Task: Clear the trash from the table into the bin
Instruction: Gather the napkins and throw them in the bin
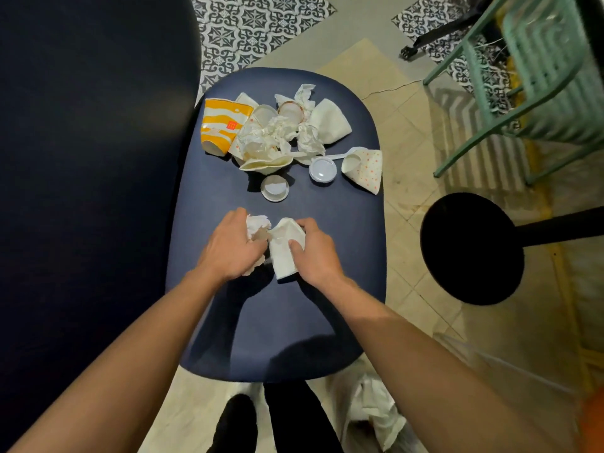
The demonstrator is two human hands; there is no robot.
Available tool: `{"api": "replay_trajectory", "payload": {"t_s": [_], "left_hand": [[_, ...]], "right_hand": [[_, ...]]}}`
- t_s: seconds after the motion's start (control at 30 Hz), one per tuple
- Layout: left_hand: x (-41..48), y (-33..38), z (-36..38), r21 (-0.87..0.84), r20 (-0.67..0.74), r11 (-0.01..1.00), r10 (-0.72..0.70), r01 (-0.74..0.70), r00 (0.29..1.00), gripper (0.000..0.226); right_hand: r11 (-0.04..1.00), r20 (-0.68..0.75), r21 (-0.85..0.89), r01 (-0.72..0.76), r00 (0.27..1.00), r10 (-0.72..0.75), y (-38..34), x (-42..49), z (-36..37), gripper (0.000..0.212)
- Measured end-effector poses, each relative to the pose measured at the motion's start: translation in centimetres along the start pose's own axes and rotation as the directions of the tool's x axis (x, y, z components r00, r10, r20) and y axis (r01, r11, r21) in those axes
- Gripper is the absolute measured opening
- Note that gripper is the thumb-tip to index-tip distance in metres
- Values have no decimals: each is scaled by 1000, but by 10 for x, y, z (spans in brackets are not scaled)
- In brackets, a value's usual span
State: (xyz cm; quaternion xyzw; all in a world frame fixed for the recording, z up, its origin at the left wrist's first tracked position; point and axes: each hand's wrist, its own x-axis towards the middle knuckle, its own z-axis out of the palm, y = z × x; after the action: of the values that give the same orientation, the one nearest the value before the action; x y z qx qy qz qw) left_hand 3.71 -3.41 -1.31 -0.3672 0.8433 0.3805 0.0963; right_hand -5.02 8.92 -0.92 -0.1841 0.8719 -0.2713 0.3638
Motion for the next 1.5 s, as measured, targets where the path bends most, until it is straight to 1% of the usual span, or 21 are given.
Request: {"api": "replay_trajectory", "payload": {"t_s": [0.07, 0.17, 0.23, 0.3, 0.4, 0.5, 0.57, 0.63, 0.77, 0.9, 1.0, 1.1, 1.2, 1.3, 1.4, 1.5], "left_hand": [[-8, 6, 7, -25, 72, 999, 29, -27, 997, 24], [-24, 14, 18, -27, 132, 995, 98, -96, 986, 31], [-34, 16, 27, -64, 162, 990, 131, -122, 978, 34], [-44, 19, 37, -105, 232, 984, 166, -145, 959, 39], [-60, 30, 53, -157, 334, 971, 223, -179, 916, 50], [-81, 45, 72, -186, 375, 968, 231, -171, 898, 63], [-96, 56, 86, -192, 399, 958, 275, -214, 874, 63], [-107, 66, 100, -195, 431, 945, 323, -263, 843, 57], [-134, 85, 139, -225, 504, 924, 382, -308, 775, 55], [-157, 95, 180, -192, 517, 911, 411, -366, 751, 55], [-177, 97, 215, -142, 553, 911, 398, -388, 732, 50], [-194, 87, 254, -143, 594, 932, 351, -335, 724, 44], [-205, 69, 296, -141, 611, 956, 289, -259, 737, 50], [-213, 49, 336, -115, 634, 973, 227, -201, 739, 47], [-213, 26, 377, -70, 637, 977, 197, -199, 745, 50], [-207, 5, 413, -21, 610, 986, 145, -167, 779, 52]], "right_hand": [[1000, -28, 15, -14, 999, 15, 8, -11, -3, 35], [999, -94, 26, -45, 994, 47, 24, -31, -7, 34], [997, -131, 30, -72, 988, 76, 35, -46, -7, 34], [996, -185, 43, -82, 979, 89, 46, -63, -7, 33], [992, -291, 89, -87, 951, 109, 65, -87, -10, 31], [980, -366, 168, -108, 916, 164, 88, -112, -15, 31], [966, -389, 222, -133, 896, 213, 106, -129, -21, 31], [952, -403, 259, -161, 878, 258, 123, -144, -28, 32], [924, -465, 328, -198, 817, 340, 168, -181, -38, 33], [886, -484, 395, -243, 765, 425, 211, -214, -36, 31], [872, -471, 393, -293, 750, 464, 247, -235, -29, 32], [848, -431, 397, -350, 745, 509, 284, -250, -15, 34], [824, -385, 404, -398, 743, 547, 320, -258, 4, 34], [820, -360, 383, -425, 750, 556, 352, -259, 28, 35], [823, -349, 371, -430, 756, 553, 380, -253, 52, 36], [840, -343, 325, -434, 774, 533, 407, -243, 76, 35]]}}
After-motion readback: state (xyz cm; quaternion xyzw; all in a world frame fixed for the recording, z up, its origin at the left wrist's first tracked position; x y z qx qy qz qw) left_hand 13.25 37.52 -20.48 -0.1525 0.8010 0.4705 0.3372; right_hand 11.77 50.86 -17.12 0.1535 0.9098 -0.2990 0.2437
